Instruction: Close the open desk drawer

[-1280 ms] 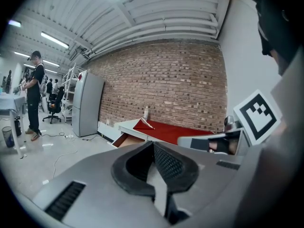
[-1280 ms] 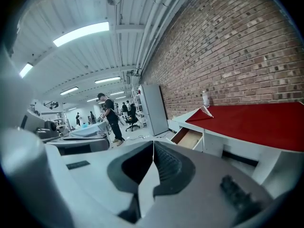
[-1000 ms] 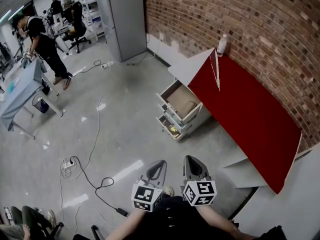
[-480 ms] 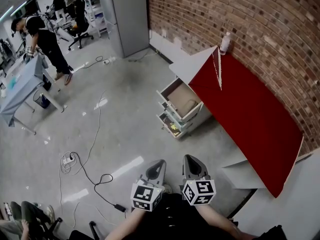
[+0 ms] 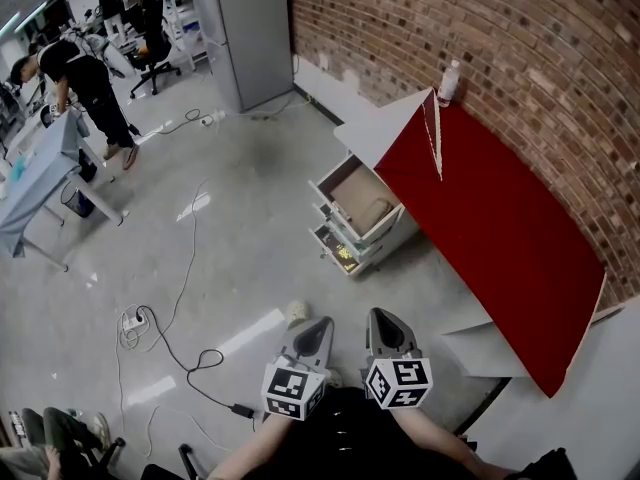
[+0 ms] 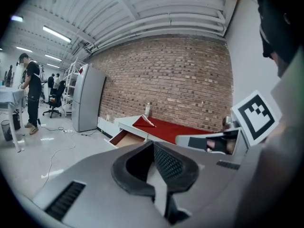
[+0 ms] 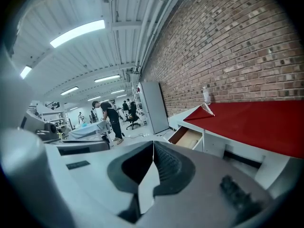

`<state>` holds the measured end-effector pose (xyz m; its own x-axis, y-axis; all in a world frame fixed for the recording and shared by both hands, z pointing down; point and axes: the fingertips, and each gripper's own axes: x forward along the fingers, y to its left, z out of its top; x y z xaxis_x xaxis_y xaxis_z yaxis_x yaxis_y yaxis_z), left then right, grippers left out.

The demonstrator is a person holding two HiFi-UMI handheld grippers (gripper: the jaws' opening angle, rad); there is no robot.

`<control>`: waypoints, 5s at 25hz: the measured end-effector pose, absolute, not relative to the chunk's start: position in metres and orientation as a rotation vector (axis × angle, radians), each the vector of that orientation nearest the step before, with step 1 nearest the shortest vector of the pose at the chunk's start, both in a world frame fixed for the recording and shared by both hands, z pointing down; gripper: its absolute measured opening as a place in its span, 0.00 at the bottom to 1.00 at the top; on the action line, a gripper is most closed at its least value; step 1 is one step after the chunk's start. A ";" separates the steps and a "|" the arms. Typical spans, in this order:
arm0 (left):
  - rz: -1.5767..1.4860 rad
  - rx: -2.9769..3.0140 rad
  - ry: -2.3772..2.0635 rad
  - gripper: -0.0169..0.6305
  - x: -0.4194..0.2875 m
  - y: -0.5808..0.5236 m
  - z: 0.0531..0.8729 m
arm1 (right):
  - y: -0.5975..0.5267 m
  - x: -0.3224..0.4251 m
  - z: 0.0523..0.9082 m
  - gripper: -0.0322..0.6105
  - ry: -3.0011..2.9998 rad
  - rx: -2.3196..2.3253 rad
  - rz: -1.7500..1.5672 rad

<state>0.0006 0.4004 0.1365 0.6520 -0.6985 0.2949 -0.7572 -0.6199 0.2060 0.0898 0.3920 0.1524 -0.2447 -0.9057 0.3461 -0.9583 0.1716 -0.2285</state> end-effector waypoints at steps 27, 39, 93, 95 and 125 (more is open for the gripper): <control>0.265 2.516 -1.125 0.04 -0.031 0.206 0.136 | 0.213 0.070 0.157 0.07 -2.211 1.873 0.676; 0.249 2.542 -1.049 0.04 -0.060 0.094 0.133 | 0.109 0.045 0.149 0.07 -2.172 1.950 0.632; -0.225 1.735 -0.539 0.04 0.016 -0.051 0.484 | -0.099 0.058 0.355 0.07 -2.434 1.565 0.311; -0.256 1.710 -0.497 0.04 0.023 -0.051 0.497 | -0.102 0.059 0.359 0.07 -2.436 1.567 0.310; -0.596 1.404 -0.225 0.13 0.085 -0.046 0.538 | -0.108 0.054 0.382 0.07 -2.467 1.533 0.416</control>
